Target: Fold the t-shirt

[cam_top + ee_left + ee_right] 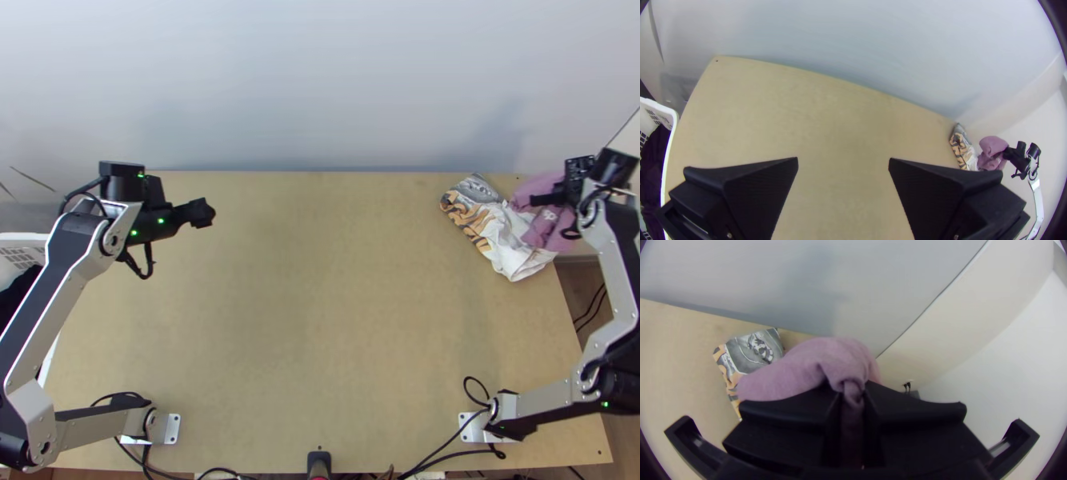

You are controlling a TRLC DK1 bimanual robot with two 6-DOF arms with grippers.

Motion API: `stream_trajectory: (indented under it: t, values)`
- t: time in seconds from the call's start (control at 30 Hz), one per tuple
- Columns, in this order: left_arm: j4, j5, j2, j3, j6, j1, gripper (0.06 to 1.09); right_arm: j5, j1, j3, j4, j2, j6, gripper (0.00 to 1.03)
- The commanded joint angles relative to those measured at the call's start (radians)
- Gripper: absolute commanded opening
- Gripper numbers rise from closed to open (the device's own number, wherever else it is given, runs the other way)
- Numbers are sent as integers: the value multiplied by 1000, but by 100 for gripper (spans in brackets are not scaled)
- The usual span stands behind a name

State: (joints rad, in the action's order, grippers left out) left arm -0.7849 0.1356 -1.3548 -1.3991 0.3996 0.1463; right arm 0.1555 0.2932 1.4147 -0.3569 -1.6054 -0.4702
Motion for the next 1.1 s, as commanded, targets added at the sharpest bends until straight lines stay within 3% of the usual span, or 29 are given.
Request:
stream_trajectory:
  t: [0.0,0.17,0.33,0.57,0.77,0.97,1.03,1.07]
  values:
    - [-8,-1,-1,-3,-39,-77,105,36,-103,-42,78,-137,107,3]
    - [-17,-1,-4,-14,-42,-99,105,87,-201,-20,144,-203,234,3]
    - [-28,-1,-1,-6,-42,-100,105,119,-255,7,156,-214,283,3]
    - [-30,-1,-6,-20,-41,-88,105,154,-206,55,199,-182,395,3]
    - [-34,-1,-24,-49,-38,-74,105,153,-167,-46,199,-146,397,3]
    - [-37,-1,-32,-54,-33,-62,105,110,-140,-235,185,-146,344,3]
    - [-37,-1,-33,-54,-31,-59,105,92,-141,-276,180,-159,337,8]
    - [-37,-1,-33,-54,-31,-57,105,92,-144,-289,176,-163,337,20]
